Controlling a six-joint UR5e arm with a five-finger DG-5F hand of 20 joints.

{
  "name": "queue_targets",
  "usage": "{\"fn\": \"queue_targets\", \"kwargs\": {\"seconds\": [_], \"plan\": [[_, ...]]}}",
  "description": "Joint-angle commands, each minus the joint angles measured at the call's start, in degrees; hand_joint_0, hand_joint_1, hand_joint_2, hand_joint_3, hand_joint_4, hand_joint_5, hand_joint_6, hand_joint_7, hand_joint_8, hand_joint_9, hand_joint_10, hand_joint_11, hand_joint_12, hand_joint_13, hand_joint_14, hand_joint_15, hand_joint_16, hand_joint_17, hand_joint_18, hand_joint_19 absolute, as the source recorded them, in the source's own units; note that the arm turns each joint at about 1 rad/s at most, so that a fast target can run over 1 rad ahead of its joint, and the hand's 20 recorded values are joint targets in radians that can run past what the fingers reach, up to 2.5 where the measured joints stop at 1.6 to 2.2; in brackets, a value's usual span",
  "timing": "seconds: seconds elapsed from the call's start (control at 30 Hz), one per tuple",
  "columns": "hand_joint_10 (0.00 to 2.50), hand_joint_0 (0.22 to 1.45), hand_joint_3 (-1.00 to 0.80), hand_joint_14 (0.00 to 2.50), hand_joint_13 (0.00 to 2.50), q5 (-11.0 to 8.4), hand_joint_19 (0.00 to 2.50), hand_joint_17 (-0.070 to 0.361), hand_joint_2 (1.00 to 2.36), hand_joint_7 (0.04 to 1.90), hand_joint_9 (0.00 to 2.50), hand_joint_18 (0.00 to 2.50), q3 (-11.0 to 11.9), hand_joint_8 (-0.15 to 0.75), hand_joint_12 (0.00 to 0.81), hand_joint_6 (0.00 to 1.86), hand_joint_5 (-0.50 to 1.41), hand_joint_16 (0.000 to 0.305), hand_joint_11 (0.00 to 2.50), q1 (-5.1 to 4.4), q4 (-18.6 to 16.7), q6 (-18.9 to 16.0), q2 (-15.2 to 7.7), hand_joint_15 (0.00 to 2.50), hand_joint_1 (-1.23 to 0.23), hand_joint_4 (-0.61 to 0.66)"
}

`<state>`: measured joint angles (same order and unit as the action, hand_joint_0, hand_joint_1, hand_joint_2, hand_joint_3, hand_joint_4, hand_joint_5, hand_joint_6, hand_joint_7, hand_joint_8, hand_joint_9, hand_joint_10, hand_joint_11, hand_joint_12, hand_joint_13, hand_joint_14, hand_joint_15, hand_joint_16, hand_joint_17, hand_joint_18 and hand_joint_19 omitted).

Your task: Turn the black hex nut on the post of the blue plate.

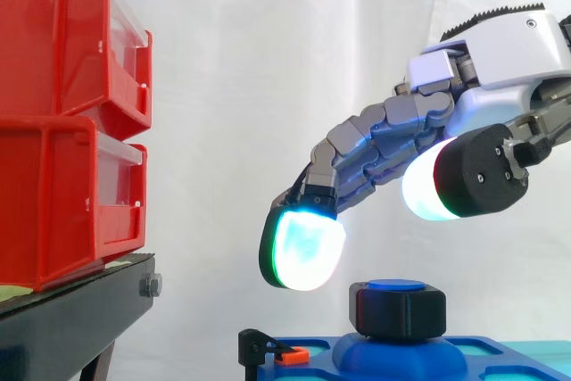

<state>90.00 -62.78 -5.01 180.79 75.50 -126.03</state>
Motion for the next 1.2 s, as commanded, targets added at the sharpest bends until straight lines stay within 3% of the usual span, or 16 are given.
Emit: {"fn": "queue_targets", "kwargs": {"seconds": [0.0, 0.43, 0.47, 0.6, 1.17], "plan": [[0.00, 0.49, -0.50, 0.00, 0.10, -0.53, 0.04, 0.121, 1.00, 0.78, 0.26, 0.00, -0.32, 0.229, 0.357, 0.50, -0.20, 0.054, 0.00, -0.62, 0.53, -0.09, -0.01, 0.00, -0.40, 0.18], [0.00, 0.49, -0.50, 0.00, 0.10, -1.23, 0.05, 0.123, 1.00, 0.78, 0.26, 0.00, -1.02, 0.228, 0.359, 0.50, -0.20, 0.055, 0.00, -1.32, 0.97, -0.26, -0.01, 0.01, -0.40, 0.19], [0.00, 0.49, -0.50, 0.00, 0.10, -1.23, 0.05, 0.123, 1.00, 0.78, 0.26, 0.00, -2.17, 0.228, 0.359, 0.50, -0.20, 0.055, 0.00, -1.32, 0.71, -0.44, -0.01, 0.00, -0.40, 0.18], [0.00, 0.49, -0.50, 0.00, 0.10, -1.05, 0.05, 0.123, 1.00, 0.78, 0.26, 0.00, -2.43, 0.228, 0.359, 0.50, -0.20, 0.055, 0.00, -1.32, 0.71, -0.97, -0.01, 0.01, -0.40, 0.19], [0.00, 0.49, -0.50, 0.00, 0.10, 0.71, 0.05, 0.123, 1.00, 0.77, 0.26, 0.00, -2.43, 0.229, 0.359, 0.50, -0.20, 0.055, 0.00, 0.35, 0.53, -1.76, -0.01, 0.00, -0.40, 0.19]]}}
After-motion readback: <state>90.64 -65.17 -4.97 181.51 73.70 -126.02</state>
